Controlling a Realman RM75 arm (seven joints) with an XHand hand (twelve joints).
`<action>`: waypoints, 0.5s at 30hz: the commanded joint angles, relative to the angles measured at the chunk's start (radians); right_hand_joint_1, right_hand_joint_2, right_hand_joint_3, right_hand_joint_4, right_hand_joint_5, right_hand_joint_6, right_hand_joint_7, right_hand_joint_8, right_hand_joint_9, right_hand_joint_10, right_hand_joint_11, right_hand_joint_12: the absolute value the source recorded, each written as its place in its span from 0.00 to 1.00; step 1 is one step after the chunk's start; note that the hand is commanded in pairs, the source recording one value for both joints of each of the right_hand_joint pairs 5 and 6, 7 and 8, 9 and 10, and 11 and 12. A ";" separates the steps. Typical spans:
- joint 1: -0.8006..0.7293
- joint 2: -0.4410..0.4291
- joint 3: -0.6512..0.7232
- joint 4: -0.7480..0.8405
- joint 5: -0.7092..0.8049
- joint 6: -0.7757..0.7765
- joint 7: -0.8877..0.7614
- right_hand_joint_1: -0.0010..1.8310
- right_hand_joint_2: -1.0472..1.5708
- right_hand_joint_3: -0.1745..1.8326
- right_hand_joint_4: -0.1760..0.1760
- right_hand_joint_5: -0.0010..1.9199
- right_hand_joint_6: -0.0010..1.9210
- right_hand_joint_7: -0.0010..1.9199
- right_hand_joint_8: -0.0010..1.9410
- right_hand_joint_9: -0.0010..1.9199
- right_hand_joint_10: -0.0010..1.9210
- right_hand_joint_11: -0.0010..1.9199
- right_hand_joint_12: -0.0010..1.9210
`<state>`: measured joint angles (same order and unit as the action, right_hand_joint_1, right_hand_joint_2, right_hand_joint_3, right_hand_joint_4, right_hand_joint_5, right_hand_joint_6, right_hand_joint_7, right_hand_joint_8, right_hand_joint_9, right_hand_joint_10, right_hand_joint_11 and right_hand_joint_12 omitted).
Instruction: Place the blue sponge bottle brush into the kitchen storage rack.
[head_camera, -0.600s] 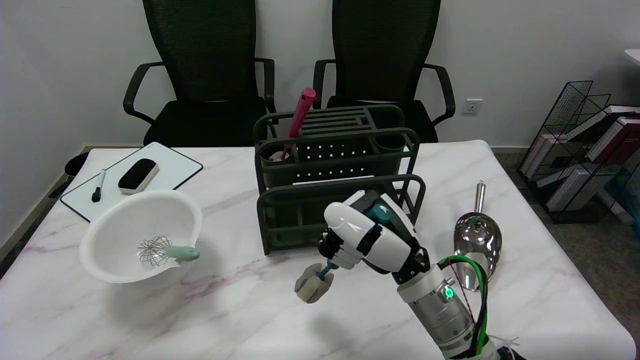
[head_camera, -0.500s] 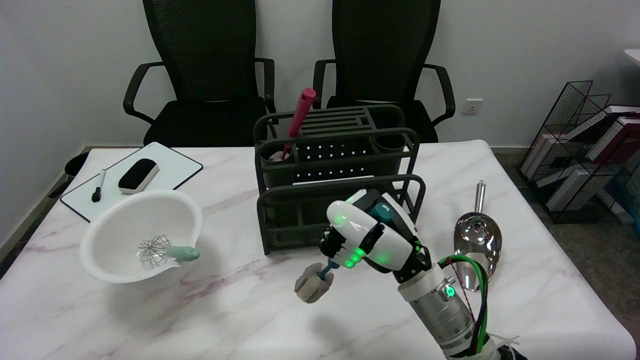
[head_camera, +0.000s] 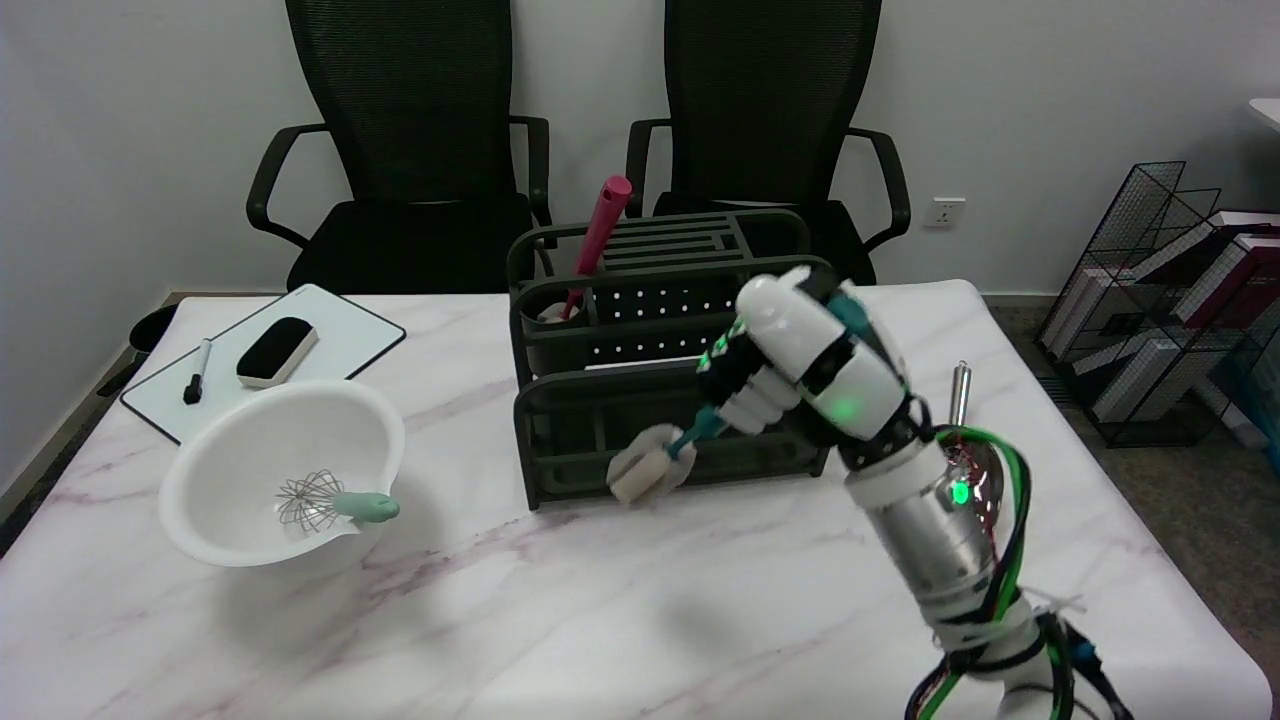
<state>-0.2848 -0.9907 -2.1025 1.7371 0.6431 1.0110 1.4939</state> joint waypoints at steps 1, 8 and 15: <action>0.144 0.103 0.490 0.120 0.131 -0.368 0.197 0.56 1.00 0.42 0.50 1.00 1.00 1.00 0.99 1.00 1.00 1.00 1.00; 0.186 0.116 0.702 0.116 0.131 -0.635 0.193 0.56 1.00 0.38 0.50 1.00 1.00 1.00 0.99 1.00 1.00 1.00 1.00; 0.334 0.152 0.730 0.069 0.125 -0.795 0.191 0.55 1.00 0.33 0.50 1.00 1.00 1.00 0.99 1.00 1.00 1.00 1.00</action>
<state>-0.1763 -0.9165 -1.6945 1.8198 0.7258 0.6643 1.6252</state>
